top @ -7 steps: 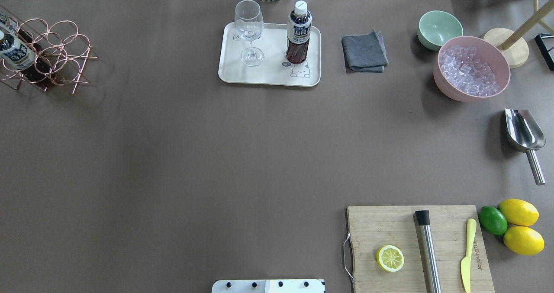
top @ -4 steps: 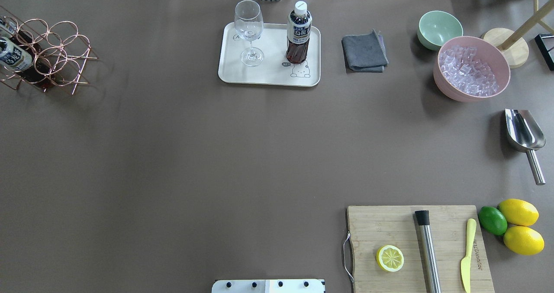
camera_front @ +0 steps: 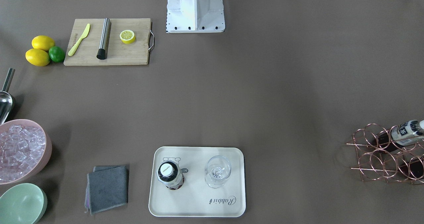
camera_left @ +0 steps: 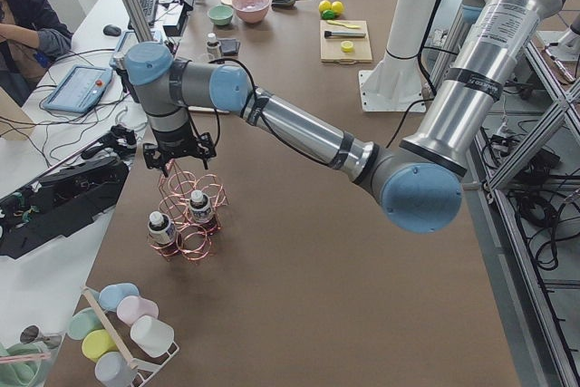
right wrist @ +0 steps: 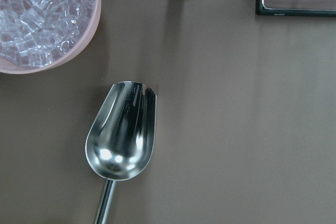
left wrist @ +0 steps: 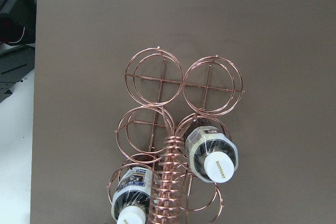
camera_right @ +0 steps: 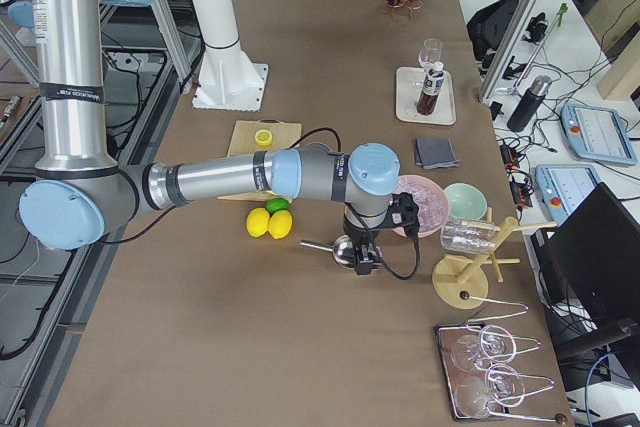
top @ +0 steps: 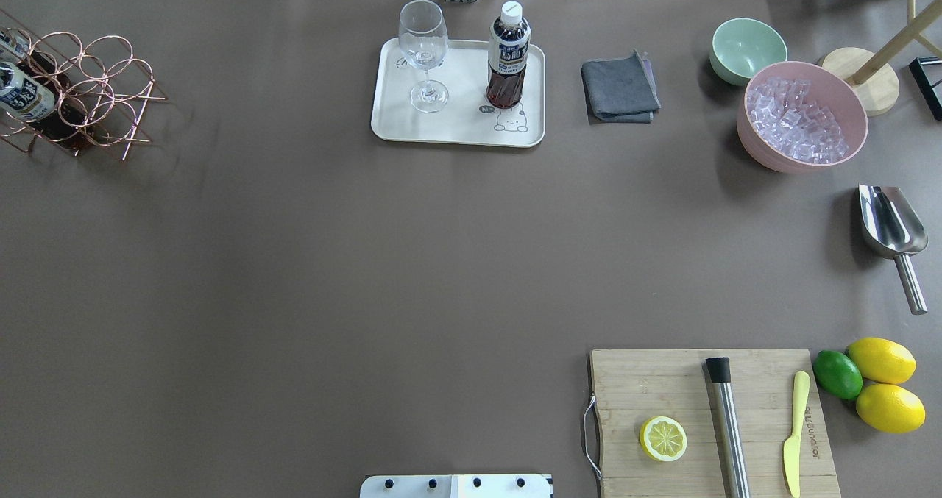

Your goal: Take tea from basket to plate

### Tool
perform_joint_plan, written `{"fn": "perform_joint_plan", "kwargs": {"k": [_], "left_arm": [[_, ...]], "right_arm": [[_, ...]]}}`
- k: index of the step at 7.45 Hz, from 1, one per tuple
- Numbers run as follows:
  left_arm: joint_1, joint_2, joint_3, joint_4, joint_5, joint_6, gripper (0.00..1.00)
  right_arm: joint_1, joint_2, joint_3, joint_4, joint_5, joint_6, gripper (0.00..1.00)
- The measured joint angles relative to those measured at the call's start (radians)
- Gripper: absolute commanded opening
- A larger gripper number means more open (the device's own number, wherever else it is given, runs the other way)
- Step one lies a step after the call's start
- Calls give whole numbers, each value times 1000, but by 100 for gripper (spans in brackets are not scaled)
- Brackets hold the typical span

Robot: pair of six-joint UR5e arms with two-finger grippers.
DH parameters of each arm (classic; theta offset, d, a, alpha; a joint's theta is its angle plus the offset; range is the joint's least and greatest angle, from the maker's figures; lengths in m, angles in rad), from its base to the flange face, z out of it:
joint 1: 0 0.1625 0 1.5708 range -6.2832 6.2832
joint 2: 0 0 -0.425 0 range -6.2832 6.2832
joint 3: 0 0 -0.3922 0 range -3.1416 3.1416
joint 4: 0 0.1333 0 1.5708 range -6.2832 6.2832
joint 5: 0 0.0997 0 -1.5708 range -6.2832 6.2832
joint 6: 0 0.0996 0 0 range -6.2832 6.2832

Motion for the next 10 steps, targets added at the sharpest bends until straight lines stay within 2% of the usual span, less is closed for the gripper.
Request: {"fn": "perform_joint_plan", "kwargs": {"k": [2,4,6,8,10], "left_arm": [[-6,155,-110,6,-4,-336,98],[-9,244,-130,5,-33,-668,98],[-9,297,-130,9,-39,-911,98],[-8,353,-112,-10,-38,-1060,98],[-8,437,-71,-148,-41,-1103,98]], "right_arm": [[-27,-2,-21,40,-3,35,100],[-30,-7,-34,59,11,46,100],[-31,-24,-40,63,20,50,100],[-33,-26,-50,64,25,64,100],[-35,-29,-60,65,28,72,100]]}}
